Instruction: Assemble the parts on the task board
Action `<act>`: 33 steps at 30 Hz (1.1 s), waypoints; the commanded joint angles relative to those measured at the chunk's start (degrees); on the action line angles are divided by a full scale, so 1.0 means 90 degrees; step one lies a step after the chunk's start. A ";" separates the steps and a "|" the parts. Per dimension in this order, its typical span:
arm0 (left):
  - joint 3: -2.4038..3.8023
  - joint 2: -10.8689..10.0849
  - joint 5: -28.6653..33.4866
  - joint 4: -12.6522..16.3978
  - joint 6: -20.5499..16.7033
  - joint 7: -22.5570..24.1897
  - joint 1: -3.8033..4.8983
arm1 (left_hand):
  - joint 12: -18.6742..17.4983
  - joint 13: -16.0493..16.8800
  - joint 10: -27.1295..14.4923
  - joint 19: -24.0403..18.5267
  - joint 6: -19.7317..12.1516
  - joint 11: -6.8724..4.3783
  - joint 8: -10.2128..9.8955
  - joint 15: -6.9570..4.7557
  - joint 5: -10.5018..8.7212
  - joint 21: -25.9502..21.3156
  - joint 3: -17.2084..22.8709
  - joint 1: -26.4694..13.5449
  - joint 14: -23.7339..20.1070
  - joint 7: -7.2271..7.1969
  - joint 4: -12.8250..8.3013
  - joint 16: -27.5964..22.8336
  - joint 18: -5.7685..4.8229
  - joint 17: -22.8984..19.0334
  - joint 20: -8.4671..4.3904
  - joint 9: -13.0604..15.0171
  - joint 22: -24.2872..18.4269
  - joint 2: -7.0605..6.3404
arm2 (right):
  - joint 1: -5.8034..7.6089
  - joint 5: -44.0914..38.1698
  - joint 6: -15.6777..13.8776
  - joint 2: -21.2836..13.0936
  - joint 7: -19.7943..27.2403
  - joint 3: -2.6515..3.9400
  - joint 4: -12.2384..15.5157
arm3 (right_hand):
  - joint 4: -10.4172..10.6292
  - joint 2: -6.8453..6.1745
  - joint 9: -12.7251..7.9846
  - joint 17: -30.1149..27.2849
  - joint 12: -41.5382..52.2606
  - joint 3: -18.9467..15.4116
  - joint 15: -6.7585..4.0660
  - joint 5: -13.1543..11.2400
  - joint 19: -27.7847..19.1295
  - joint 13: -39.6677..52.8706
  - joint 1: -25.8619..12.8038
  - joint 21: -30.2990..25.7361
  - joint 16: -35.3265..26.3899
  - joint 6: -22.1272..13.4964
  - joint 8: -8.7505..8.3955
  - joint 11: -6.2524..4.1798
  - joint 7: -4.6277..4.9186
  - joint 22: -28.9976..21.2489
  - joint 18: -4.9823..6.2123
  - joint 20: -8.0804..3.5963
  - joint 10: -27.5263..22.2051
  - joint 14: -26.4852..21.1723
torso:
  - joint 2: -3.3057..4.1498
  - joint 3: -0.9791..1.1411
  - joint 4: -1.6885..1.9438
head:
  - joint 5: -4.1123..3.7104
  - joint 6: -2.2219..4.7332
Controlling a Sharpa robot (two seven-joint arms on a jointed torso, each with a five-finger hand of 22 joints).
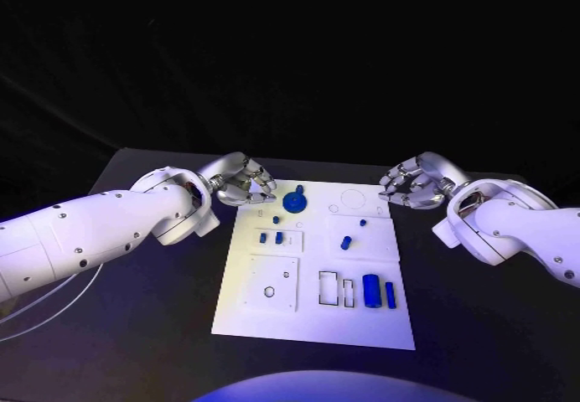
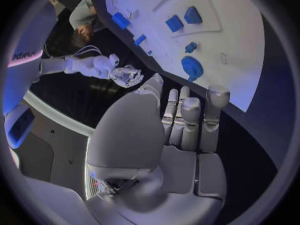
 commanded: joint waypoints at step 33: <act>0.0010 -0.0515 0.5491 0.0571 0.0019 0.1265 -0.0011 | 0.0137 0.0056 0.0778 -0.1549 0.0240 -0.0163 0.0479 -0.0056 0.0228 -0.3268 0.1752 -0.0489 -0.1444 -0.0012 -0.0420 -0.2079 0.0400 -0.1951 -0.0077 0.0374 -0.0542 -0.0433 | -0.0447 -0.4367 0.1330 0.0685 -0.0702 -0.0039 -0.0116 | -0.0608 -0.0312 -0.0299 0.0310 -0.1324 0.0961 0.0143 -0.0357 -0.0039 -0.1130 -0.0235 -0.0147 -0.0055 0.0262 -0.0151 0.0144 0.0078 0.1145 0.0054 0.0166 0.0121 0.0310 | 0.0015 -0.0009 0.0000 | -0.0424 0.0089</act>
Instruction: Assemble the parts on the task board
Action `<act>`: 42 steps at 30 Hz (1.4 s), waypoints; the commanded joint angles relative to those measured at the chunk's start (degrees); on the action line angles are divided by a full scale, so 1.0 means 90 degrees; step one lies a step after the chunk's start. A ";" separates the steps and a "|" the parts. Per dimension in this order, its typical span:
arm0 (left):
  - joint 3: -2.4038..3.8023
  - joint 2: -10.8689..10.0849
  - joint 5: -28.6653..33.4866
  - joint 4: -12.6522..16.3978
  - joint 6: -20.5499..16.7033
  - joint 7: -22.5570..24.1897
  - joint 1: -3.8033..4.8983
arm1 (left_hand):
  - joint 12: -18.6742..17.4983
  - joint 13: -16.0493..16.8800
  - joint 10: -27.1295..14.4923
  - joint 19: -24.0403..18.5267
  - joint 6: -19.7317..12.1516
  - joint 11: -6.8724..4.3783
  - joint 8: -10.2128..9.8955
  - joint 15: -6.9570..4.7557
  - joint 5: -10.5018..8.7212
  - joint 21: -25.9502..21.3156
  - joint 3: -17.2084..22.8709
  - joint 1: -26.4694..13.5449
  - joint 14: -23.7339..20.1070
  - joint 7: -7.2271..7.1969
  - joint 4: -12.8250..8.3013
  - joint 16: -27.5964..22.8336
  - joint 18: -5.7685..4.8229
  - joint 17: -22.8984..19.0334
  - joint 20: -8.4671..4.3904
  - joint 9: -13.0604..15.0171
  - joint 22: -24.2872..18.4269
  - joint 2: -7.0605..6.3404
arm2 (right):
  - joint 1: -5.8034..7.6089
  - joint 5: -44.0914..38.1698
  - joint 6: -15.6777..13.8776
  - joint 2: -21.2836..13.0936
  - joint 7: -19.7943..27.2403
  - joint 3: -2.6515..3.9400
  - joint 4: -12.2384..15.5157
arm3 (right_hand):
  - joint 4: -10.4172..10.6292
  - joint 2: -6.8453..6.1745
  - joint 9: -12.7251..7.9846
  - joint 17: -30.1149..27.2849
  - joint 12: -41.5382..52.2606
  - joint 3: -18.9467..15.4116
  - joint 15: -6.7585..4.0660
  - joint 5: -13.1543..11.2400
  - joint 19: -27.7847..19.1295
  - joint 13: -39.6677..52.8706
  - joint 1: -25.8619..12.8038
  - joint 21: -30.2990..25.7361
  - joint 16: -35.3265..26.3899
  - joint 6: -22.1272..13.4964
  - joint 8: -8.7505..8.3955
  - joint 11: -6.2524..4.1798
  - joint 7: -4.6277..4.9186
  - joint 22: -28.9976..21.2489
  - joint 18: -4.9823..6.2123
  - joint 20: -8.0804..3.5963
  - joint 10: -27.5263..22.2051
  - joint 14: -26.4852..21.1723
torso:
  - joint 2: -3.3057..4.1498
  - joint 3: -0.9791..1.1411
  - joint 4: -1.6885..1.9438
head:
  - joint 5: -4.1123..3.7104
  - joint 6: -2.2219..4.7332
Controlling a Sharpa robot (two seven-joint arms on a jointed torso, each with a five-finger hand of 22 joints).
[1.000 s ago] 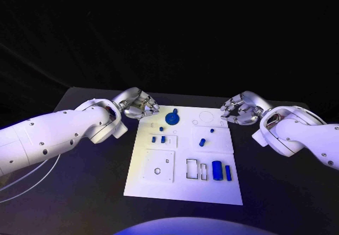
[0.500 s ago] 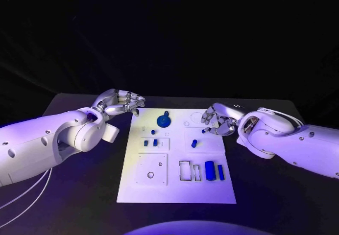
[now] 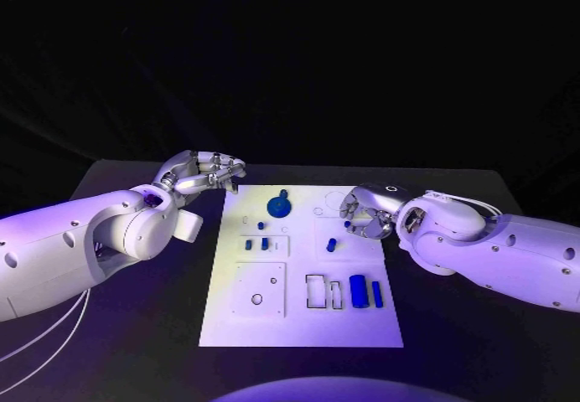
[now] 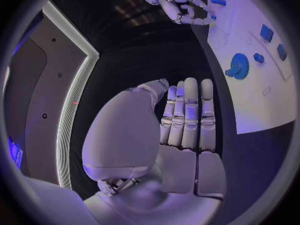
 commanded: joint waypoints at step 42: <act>0.0005 -0.0076 0.0165 0.0120 0.0084 -0.0013 0.0003 | -0.0041 0.0018 -0.0017 -0.0036 -0.0163 0.0055 -0.0015 0.0017 0.0065 -0.0090 0.0045 -0.0087 -0.0013 0.0051 -0.0110 -0.0082 0.0063 -0.0032 0.0002 0.0003 -0.0062 -0.0017 | -0.0301 -0.1154 -0.0306 0.0299 -0.0940 -0.0008 -0.0166 | -0.1223 0.0494 0.0237 0.0398 -0.0166 0.1548 -0.0245 -0.0436 0.0542 -0.0035 -0.0188 0.1241 0.0070 0.0804 0.0442 -0.0301 -0.0252 0.1476 -0.0186 -0.0223 0.1310 0.0389 | -0.0014 0.0001 0.0001 | 0.0028 -0.0090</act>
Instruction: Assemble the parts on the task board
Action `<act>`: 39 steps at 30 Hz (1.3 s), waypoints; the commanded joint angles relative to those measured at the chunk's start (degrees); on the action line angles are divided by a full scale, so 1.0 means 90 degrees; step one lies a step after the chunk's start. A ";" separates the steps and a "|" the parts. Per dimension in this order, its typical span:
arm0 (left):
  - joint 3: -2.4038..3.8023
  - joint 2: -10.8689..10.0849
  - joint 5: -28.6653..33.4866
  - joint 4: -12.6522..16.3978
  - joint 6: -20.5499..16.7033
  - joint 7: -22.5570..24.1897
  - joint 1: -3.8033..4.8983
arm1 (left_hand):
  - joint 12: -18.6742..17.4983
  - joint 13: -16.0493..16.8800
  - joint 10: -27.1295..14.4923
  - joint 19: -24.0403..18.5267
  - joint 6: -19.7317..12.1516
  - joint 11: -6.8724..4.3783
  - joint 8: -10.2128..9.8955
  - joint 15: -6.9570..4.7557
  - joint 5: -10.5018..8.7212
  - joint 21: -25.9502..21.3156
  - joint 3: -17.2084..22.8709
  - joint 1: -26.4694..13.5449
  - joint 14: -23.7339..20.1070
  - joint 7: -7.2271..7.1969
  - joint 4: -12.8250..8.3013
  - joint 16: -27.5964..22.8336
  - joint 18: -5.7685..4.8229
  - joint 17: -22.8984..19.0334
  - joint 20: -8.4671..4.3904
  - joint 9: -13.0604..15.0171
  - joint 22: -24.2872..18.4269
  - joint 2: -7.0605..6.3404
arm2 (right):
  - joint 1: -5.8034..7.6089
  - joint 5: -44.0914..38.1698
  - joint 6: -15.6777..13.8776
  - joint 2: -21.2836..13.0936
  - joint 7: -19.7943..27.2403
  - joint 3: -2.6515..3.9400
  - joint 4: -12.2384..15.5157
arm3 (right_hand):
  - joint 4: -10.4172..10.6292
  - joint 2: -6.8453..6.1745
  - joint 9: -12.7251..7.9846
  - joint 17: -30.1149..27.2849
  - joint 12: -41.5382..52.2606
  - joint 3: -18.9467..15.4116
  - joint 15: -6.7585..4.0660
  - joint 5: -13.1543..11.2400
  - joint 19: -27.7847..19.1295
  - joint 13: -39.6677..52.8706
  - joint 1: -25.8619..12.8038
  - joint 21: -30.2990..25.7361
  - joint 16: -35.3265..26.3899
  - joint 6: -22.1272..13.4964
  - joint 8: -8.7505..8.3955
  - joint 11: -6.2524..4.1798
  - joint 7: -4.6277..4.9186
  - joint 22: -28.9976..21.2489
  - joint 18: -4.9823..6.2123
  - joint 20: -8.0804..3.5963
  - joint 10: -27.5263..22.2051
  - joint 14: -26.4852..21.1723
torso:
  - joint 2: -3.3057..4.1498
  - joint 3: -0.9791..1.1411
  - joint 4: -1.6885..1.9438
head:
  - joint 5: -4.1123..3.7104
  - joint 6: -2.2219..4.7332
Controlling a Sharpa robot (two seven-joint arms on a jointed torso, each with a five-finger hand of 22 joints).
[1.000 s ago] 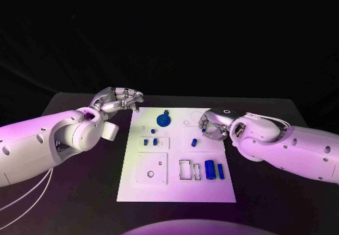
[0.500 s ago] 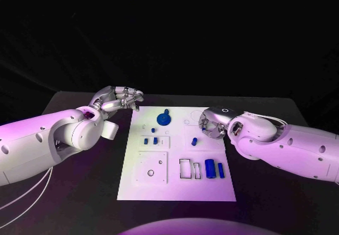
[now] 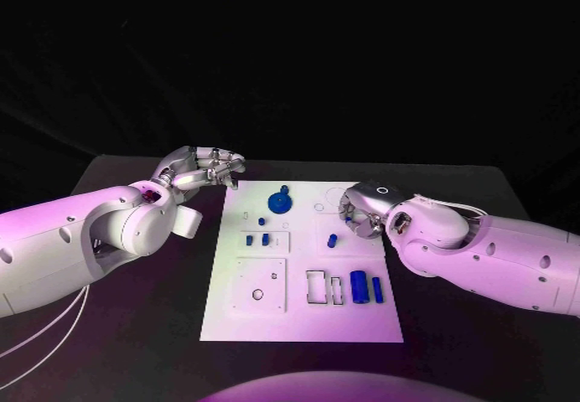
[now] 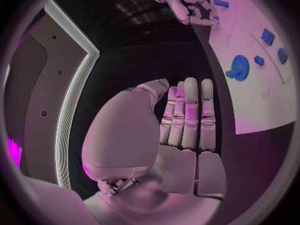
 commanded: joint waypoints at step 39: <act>0.0004 0.0131 0.0039 -0.0039 0.0200 -0.0052 0.0002 | -0.0061 0.0009 -0.0049 -0.0041 -0.0079 0.0060 -0.0021 0.0036 0.0094 -0.0066 0.0032 -0.0103 -0.0026 0.0037 -0.0075 -0.0069 0.0060 -0.0023 0.0014 0.0008 -0.0036 -0.0004 | -0.0015 0.0195 -0.0759 0.0058 -0.0001 0.0087 0.1810 | -0.0149 0.0138 0.0040 0.0382 -0.0016 0.0103 -0.0044 -0.0007 0.0407 0.0140 -0.0003 0.0130 -0.0023 0.0063 0.0054 -0.0227 -0.0001 0.1501 -0.0103 -0.0065 0.0315 0.0387 | -0.0010 -0.0008 0.0009 | 0.0407 -0.0038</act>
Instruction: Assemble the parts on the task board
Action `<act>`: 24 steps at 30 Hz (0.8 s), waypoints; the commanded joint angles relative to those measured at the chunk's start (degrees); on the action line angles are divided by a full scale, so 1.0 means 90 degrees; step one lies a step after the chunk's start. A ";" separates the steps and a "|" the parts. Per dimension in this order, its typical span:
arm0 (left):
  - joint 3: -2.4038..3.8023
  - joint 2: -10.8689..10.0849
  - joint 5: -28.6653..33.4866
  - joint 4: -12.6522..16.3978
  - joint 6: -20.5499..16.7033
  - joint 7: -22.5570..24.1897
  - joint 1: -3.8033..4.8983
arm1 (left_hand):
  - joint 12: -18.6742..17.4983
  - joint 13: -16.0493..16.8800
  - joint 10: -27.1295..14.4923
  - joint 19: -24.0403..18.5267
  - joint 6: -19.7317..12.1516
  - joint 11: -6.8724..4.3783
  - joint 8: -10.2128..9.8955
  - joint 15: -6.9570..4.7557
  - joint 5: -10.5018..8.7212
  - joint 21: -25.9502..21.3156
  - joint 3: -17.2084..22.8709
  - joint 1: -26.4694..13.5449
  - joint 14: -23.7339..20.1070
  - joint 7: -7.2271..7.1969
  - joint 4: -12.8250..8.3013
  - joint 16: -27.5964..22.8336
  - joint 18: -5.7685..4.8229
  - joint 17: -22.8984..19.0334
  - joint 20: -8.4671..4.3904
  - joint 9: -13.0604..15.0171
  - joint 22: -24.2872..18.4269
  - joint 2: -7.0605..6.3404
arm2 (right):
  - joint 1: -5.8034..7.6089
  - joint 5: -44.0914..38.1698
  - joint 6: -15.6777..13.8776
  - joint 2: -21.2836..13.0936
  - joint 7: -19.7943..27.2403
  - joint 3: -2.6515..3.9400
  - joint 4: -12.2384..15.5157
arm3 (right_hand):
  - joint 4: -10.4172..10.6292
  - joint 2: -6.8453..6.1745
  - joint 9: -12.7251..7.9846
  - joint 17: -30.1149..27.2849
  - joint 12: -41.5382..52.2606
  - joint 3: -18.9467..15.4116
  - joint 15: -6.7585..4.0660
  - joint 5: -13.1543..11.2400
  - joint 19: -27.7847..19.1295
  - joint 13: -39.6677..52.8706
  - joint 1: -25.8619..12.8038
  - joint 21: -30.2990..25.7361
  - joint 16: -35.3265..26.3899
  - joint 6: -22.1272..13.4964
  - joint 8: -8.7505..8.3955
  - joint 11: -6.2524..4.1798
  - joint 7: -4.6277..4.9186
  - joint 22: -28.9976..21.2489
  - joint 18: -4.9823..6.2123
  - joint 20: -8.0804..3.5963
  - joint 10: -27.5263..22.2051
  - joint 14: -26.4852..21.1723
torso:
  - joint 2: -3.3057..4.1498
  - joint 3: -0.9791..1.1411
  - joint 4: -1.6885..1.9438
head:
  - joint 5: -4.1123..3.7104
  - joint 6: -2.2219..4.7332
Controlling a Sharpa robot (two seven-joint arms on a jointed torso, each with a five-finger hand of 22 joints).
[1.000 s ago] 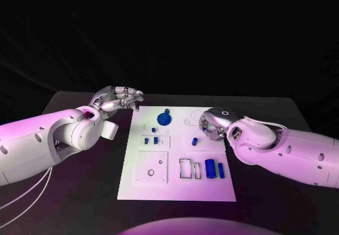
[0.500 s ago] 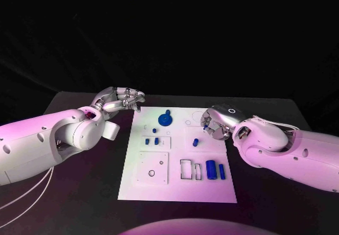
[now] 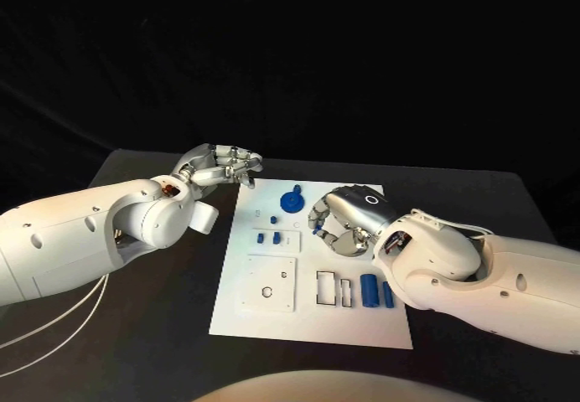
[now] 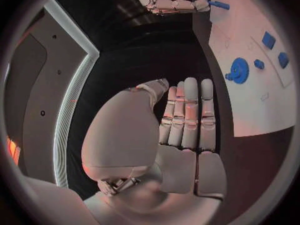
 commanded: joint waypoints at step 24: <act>0.0003 0.0260 0.0064 -0.0028 0.0187 0.0018 0.0004 | -0.0038 0.0018 -0.0046 -0.0050 -0.0067 0.0055 -0.0015 0.0054 0.0029 -0.0068 -0.0017 -0.0133 -0.0027 0.0015 -0.0029 -0.0046 0.0058 -0.0014 0.0029 0.0016 -0.0037 0.0002 | -0.0765 0.0113 0.0090 0.0915 0.0340 -0.0089 -0.0577 | -0.0049 0.0116 0.0014 0.0366 0.0009 0.0028 -0.0044 0.0074 0.0396 0.0152 -0.0008 0.0005 -0.0031 0.0054 0.0028 -0.0254 0.0003 0.1493 -0.0099 -0.0067 0.0283 0.0384 | 0.0004 -0.0009 0.0003 | 0.0547 -0.0247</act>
